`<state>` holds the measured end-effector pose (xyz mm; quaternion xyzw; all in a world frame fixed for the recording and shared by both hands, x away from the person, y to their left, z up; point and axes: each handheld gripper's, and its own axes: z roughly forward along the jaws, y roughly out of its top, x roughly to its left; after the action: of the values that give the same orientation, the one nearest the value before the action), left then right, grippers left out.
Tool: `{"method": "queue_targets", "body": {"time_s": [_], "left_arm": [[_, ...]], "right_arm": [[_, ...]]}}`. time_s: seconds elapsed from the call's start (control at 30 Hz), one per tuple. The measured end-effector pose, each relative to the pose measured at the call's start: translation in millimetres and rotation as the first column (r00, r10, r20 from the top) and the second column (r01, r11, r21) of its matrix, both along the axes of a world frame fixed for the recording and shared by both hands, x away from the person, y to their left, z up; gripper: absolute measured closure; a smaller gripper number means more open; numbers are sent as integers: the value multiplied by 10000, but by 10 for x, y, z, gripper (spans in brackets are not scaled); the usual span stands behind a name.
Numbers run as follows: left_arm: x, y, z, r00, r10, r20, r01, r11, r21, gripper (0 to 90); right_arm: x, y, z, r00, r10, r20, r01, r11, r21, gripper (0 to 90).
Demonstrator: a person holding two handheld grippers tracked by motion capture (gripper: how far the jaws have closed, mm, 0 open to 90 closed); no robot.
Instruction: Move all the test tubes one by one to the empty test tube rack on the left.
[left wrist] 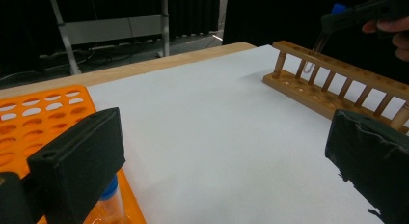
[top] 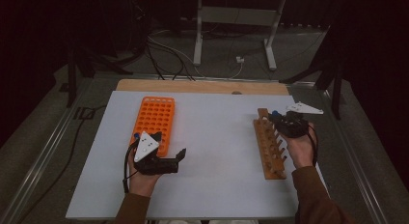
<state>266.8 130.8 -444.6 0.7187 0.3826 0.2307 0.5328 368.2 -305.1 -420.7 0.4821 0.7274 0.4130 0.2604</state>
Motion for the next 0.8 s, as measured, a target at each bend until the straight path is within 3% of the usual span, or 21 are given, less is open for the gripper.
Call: {"method": "queue_targets", "body": {"time_s": [0.3,0.47,0.8], "left_arm": [[4,10,2,10000,27,3,-27,10000,-49,13],[4,-3,0,10000,-11,-1,11,10000,-32,13],[-1,-22,13,10000,-2,46,3,10000,-67,12]], "right_arm": [[-94,-28,318,9976,162,680,-145,9996,-247,770],[-177,39,484,9936,571,971,-552,9982,-221,770],[-291,480,478,9774,1949,821,-1942,9808,-173,770]]}}
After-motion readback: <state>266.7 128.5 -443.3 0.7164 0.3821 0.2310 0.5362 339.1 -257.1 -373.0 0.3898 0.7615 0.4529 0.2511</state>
